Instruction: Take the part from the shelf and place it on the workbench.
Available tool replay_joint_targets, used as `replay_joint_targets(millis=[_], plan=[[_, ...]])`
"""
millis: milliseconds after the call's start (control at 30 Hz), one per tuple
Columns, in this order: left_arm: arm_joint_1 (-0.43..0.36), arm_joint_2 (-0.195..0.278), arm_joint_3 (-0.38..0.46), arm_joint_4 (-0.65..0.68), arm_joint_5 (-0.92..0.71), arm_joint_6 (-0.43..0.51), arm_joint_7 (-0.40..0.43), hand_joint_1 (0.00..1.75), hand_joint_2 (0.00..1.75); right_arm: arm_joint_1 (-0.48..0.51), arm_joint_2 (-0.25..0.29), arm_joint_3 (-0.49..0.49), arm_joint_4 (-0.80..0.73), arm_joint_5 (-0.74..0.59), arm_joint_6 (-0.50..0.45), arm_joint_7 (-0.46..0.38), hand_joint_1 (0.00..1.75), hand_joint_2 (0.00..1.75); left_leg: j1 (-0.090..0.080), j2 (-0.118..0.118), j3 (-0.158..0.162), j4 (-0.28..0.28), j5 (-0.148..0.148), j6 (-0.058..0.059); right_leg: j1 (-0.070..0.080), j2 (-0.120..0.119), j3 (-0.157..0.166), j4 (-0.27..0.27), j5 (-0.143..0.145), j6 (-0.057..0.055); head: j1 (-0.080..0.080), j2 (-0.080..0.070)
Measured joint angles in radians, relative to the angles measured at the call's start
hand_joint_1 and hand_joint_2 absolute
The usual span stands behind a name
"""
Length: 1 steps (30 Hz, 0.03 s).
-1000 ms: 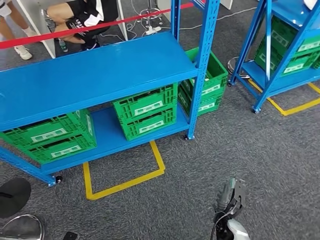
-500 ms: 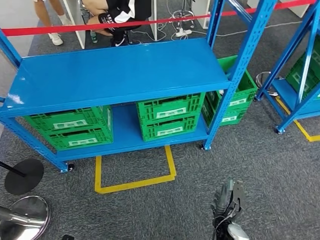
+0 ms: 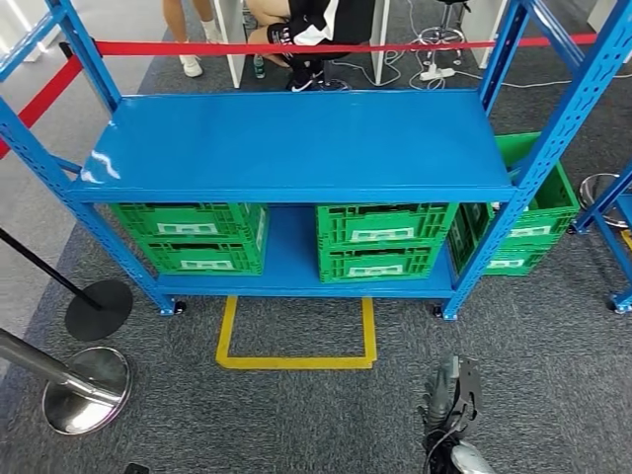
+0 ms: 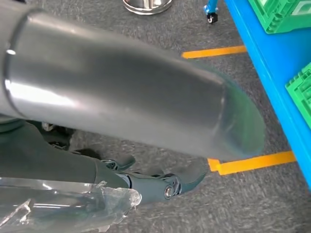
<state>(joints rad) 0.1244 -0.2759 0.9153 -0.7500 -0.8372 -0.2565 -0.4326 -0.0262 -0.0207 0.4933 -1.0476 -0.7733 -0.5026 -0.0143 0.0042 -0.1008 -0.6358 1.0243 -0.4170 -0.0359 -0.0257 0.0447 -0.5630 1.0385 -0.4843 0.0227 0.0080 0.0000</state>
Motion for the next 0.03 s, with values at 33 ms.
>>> replay_joint_targets(millis=[33], plan=[[0.0, 0.0, 0.001, 0.0, 0.0, 0.0, 0.0, 0.0, 0.0, -0.002, 0.0, 0.0, 0.0, 0.001, 0.0, 0.0, 0.0, 0.0, -0.001, 0.016, -0.004, 0.009, -0.007, -0.002, -0.001, -0.006, 0.002, -0.002, 0.001, -0.004, -0.002, 0.0]])
